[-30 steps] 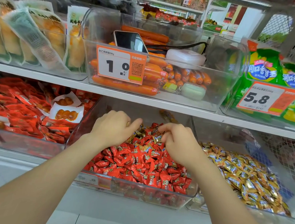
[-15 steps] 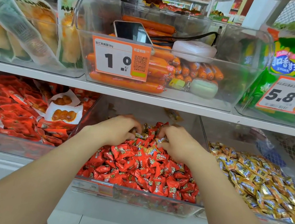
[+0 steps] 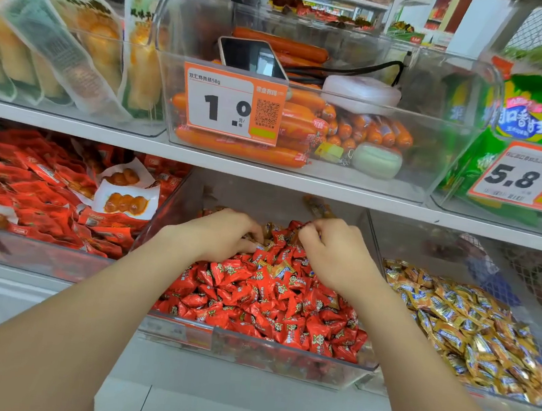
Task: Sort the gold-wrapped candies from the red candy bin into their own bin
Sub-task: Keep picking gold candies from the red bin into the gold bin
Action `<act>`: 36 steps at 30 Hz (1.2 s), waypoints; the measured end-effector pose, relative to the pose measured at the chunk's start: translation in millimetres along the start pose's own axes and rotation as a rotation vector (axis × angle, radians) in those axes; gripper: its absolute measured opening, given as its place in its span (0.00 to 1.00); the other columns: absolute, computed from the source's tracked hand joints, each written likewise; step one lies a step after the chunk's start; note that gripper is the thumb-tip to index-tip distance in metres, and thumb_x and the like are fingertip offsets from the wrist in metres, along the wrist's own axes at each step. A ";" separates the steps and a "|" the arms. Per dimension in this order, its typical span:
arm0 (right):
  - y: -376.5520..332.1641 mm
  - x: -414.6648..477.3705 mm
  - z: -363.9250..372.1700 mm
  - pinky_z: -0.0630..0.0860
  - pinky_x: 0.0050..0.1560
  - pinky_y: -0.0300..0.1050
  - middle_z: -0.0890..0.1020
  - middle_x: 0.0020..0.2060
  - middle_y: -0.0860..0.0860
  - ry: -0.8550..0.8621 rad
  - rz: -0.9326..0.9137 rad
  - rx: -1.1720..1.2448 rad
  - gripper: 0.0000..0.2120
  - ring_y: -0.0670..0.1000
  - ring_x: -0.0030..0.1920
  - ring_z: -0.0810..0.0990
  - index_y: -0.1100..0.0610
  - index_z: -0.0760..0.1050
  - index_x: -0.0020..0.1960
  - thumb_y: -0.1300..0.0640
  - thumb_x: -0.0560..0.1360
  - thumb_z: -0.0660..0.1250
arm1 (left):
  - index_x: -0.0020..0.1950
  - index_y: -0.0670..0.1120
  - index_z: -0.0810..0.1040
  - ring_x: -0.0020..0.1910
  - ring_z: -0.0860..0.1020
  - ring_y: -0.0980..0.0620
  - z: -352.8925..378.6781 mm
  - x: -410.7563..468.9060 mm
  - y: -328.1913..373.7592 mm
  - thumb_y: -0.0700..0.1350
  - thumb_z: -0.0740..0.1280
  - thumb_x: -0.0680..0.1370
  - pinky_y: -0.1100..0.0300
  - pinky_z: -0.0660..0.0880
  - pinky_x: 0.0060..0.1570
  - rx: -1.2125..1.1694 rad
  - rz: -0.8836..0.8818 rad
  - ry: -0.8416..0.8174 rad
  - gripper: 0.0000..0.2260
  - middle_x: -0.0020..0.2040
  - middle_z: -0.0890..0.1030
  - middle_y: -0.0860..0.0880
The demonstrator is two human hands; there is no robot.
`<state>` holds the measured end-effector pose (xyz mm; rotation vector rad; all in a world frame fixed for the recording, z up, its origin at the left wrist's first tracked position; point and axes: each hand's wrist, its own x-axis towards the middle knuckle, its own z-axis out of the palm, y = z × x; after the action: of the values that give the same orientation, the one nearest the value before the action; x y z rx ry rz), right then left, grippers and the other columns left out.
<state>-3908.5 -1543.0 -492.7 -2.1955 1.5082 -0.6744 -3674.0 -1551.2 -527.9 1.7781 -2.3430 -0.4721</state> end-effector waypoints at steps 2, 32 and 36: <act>-0.7 1.3 3.2 0.69 0.34 0.48 0.76 0.27 0.48 0.024 -0.035 -0.008 0.22 0.47 0.31 0.75 0.59 0.75 0.37 0.45 0.84 0.63 | 0.55 0.51 0.83 0.51 0.81 0.49 -0.5 -0.2 2.9 0.51 0.64 0.85 0.50 0.78 0.56 0.015 -0.033 0.031 0.08 0.50 0.84 0.52; -0.6 0.4 -4.7 0.82 0.44 0.49 0.84 0.34 0.49 -0.165 -0.039 -0.050 0.10 0.47 0.36 0.80 0.53 0.79 0.39 0.52 0.76 0.64 | 0.68 0.62 0.80 0.63 0.79 0.42 -13.9 -15.4 25.6 0.61 0.67 0.82 0.45 0.77 0.59 0.149 -0.156 -0.058 0.15 0.62 0.82 0.48; -2.8 3.5 9.1 0.83 0.48 0.49 0.84 0.35 0.44 -0.208 -0.068 -0.102 0.11 0.45 0.39 0.81 0.48 0.85 0.43 0.53 0.76 0.63 | 0.60 0.60 0.81 0.56 0.79 0.45 -13.0 -12.1 23.4 0.60 0.69 0.81 0.47 0.79 0.56 0.170 -0.161 -0.094 0.11 0.58 0.81 0.49</act>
<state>-3900.0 -1544.8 -497.9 -2.3202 1.3958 -0.3821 -3687.8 -1535.9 -506.9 2.0752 -2.3766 -0.3968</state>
